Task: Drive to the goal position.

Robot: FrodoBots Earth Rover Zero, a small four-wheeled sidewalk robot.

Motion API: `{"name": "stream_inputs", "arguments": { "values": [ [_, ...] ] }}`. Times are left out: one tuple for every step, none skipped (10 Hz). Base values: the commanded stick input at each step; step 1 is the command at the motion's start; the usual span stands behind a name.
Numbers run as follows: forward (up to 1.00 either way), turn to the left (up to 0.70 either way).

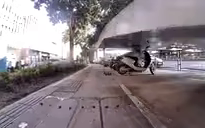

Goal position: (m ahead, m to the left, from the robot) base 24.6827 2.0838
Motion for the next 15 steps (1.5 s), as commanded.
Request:
{"name": "stream_inputs", "arguments": {
  "values": [
    [0.45, 0.00],
    [0.45, 0.00],
    [0.45, 0.00],
    [0.45, 0.00],
    [0.45, 0.00],
    [0.45, 0.00],
    [0.45, 0.00],
    [0.45, 0.01],
    [0.45, 0.00],
    [0.45, 0.00],
    [0.45, 0.00],
    [0.45, 0.00],
    [0.45, 0.00],
    [0.45, 0.00],
    [0.45, 0.00]
  ]
}}
